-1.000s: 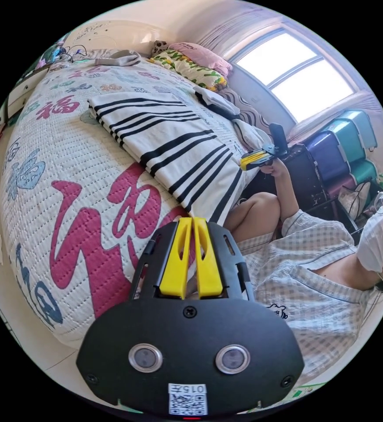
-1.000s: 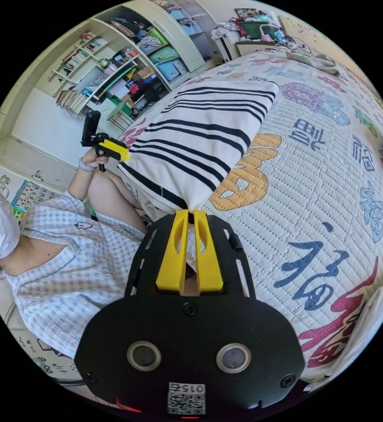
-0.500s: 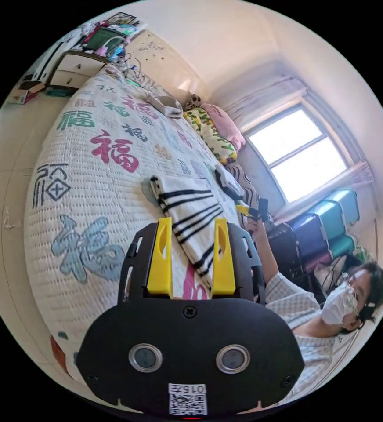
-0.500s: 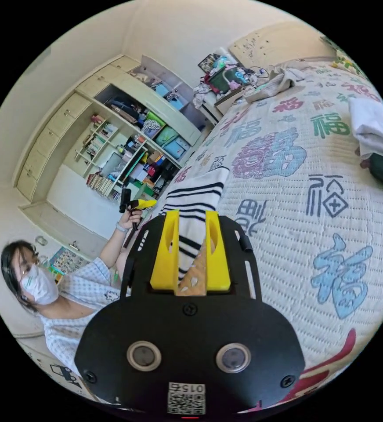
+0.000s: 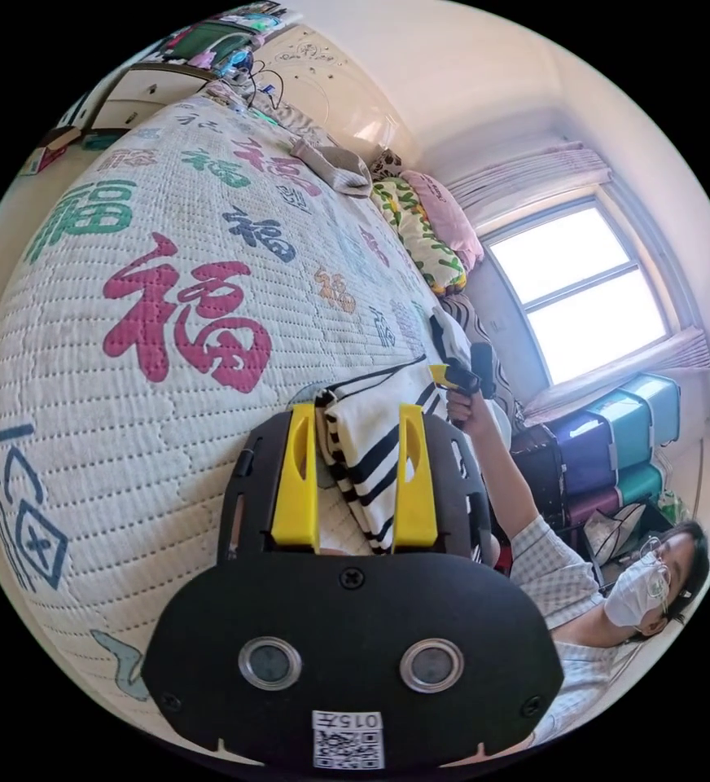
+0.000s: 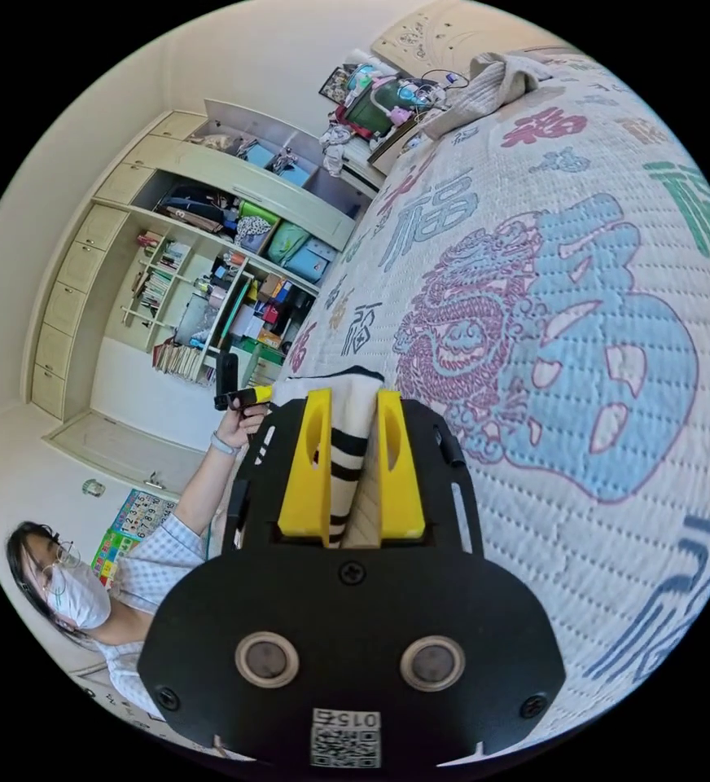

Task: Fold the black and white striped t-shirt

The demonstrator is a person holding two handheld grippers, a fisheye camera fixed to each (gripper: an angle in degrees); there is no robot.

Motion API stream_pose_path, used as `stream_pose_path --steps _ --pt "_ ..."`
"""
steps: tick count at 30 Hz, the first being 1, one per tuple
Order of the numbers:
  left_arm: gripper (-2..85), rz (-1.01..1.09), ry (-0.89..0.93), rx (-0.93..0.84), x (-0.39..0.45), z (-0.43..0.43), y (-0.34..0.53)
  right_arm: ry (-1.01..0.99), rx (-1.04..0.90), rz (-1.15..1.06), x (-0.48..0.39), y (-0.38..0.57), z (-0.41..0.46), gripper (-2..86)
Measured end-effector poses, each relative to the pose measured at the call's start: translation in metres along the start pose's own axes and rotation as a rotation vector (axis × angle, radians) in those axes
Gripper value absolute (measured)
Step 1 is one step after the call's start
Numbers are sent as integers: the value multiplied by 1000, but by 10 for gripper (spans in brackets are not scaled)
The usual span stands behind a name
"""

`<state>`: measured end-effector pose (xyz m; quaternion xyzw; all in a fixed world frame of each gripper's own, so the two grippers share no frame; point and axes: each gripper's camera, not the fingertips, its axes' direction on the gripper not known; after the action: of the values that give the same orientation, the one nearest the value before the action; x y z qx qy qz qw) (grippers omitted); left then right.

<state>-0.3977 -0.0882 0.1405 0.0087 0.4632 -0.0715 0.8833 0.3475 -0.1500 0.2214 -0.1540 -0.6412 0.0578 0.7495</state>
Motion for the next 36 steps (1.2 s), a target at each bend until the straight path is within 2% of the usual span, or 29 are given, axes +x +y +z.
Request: stream_pose_path --steps 5,7,12,19,24,29,36 --pt "43 0 66 -2 -2 6 10 18 -19 -35 -11 3 4 45" --pt "31 37 58 4 6 6 14 12 -3 -72 -21 9 0 37" --pt "20 238 18 46 58 -9 38 -2 29 -241 -66 39 -20 31" --pt "17 608 -90 32 162 -22 132 26 -38 -539 -141 140 -37 25" --pt "15 787 -176 -78 206 -4 209 177 -178 -648 -174 213 -14 29" --pt "17 972 -338 -277 237 47 284 354 -310 -696 -189 268 22 33" --pt "27 987 -394 -316 243 67 319 429 -325 -723 -200 307 35 24"
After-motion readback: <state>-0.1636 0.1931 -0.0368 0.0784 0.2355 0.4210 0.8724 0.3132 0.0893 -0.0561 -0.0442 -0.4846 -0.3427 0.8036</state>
